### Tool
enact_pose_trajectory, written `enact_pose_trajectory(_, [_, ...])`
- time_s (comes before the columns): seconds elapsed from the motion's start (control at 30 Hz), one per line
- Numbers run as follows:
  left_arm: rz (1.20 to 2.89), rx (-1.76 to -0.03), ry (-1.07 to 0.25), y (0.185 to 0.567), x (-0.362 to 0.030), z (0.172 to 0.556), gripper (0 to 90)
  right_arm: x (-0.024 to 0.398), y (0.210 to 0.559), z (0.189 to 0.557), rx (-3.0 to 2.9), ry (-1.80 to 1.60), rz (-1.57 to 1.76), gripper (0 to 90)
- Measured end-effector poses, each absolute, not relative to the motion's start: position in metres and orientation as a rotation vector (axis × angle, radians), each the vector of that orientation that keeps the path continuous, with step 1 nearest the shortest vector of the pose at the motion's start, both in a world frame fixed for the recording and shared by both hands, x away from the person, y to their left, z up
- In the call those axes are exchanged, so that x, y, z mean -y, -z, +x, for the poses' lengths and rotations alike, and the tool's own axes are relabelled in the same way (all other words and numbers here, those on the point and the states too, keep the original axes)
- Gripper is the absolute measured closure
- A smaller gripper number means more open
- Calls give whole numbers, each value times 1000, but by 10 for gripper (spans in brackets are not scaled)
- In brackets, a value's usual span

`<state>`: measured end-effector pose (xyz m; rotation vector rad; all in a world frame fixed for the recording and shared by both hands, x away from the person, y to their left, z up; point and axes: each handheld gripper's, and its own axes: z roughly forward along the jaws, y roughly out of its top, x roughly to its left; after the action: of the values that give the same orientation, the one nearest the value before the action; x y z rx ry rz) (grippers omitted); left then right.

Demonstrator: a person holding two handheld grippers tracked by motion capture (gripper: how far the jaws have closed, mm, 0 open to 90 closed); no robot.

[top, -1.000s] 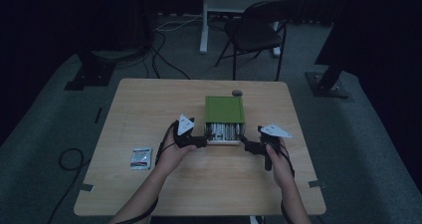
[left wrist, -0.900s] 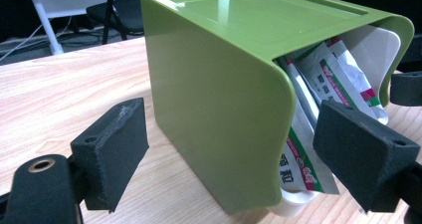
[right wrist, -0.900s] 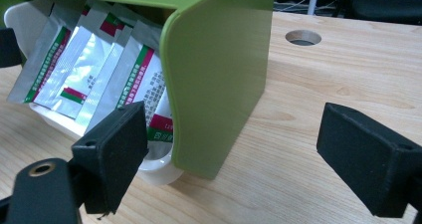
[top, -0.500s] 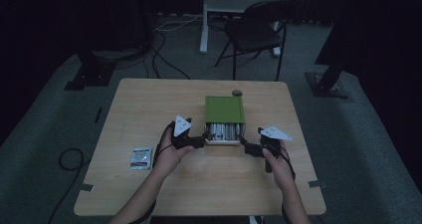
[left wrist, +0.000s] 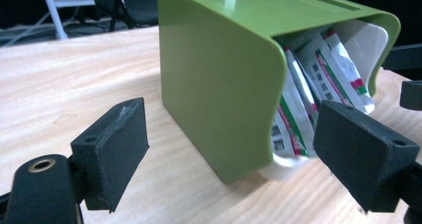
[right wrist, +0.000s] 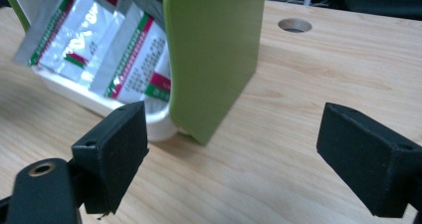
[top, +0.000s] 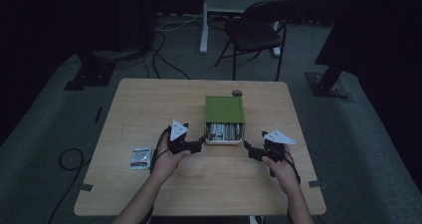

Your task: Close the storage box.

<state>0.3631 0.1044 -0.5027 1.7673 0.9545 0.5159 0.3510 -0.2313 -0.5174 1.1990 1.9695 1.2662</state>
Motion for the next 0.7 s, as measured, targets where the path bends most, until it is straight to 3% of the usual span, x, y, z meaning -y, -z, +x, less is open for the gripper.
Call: enact_pose_trajectory(0.7, [1828,-990,-505,516,-118,340,148,249,529,325,-2011,-1205,1198,124])
